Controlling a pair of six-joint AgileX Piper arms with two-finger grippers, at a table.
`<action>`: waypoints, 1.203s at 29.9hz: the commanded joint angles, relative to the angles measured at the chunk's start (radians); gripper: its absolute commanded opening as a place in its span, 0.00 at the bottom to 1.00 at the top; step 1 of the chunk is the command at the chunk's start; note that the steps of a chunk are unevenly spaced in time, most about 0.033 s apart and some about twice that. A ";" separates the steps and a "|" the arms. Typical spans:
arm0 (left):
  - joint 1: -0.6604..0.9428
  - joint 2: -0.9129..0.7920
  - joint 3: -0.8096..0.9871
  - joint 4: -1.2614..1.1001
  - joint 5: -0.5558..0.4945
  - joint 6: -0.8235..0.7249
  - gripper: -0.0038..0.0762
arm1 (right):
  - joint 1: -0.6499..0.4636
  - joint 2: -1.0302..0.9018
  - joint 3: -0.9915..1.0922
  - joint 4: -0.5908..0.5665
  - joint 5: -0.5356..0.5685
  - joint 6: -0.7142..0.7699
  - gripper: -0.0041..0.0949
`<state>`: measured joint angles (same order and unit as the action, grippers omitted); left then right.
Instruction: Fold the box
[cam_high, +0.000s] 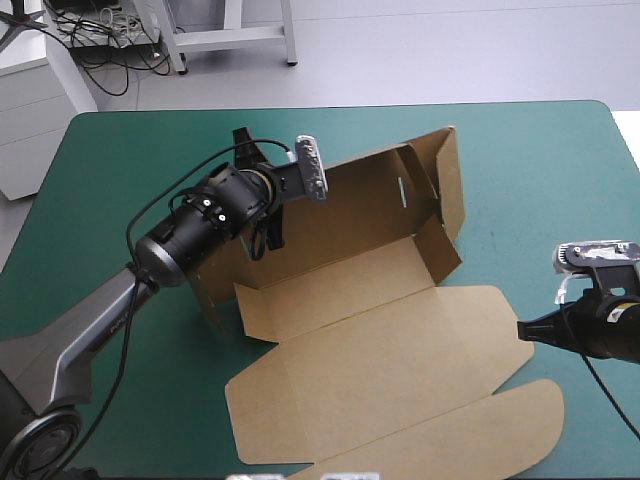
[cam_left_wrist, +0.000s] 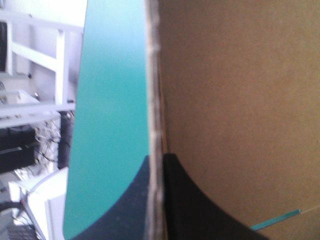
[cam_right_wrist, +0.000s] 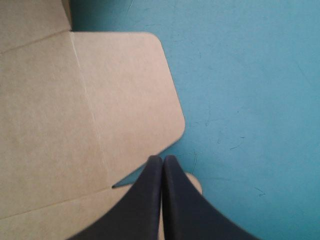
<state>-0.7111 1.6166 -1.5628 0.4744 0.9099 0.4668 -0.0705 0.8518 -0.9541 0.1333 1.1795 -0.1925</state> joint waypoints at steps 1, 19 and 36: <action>-0.071 -0.042 -0.035 0.120 -0.113 -0.032 0.04 | -0.007 -0.009 -0.023 0.011 -0.035 -0.010 0.02; -0.259 0.051 -0.032 0.514 -0.179 -0.298 0.04 | -0.007 -0.009 -0.023 0.029 -0.043 -0.010 0.02; -0.301 0.109 0.140 0.938 -0.265 -0.721 0.04 | -0.007 -0.009 -0.025 0.027 -0.089 -0.010 0.02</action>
<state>-1.0040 1.7720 -1.4160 1.3290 0.6583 -0.2111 -0.0705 0.8518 -0.9541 0.1496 1.1421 -0.1925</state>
